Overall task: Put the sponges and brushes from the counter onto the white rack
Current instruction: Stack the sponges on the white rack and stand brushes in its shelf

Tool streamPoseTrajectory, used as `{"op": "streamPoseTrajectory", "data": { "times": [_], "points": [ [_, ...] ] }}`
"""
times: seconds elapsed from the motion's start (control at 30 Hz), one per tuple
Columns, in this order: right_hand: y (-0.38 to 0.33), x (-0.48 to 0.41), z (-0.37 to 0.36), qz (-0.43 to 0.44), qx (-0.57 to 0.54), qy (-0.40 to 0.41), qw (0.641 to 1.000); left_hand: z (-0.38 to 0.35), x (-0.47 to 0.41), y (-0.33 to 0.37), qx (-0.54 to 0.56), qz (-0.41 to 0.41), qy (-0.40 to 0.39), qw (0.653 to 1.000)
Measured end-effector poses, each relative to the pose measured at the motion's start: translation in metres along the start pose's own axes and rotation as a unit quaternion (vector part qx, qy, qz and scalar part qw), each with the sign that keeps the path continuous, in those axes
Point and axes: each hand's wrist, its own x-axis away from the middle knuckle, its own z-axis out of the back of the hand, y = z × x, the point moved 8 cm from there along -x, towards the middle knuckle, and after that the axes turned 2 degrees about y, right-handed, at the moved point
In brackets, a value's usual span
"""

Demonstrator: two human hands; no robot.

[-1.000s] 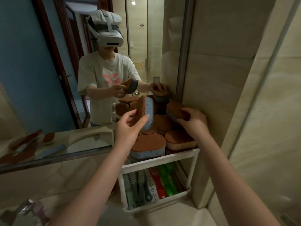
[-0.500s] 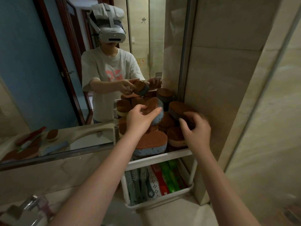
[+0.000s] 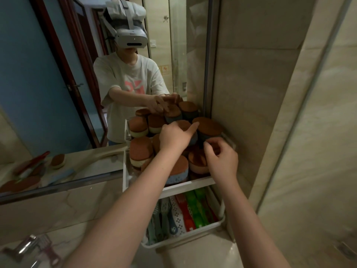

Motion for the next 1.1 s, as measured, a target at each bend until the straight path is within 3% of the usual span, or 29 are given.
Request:
{"op": "streamPoseTrajectory", "data": {
  "times": [0.2, 0.43, 0.77, 1.1],
  "points": [
    [-0.009, 0.002, 0.003, 0.017, 0.001, 0.007, 1.0, 0.01, 0.008, -0.009, 0.02, -0.001, -0.016, 1.0],
    [-0.057, 0.027, -0.011, 0.103, 0.022, -0.03, 0.994, 0.064, 0.041, -0.034, 0.065, -0.009, 0.054, 0.996],
    [-0.152, 0.125, -0.093, 0.193, 0.026, -0.126, 0.973, 0.179, 0.11, -0.138, 0.128, -0.019, 0.104, 0.986],
    [-0.198, 0.276, -0.233, 0.147, 0.021, -0.354, 0.923, 0.286, 0.208, -0.344, 0.116, 0.163, 0.133, 0.971]
  ]
}}
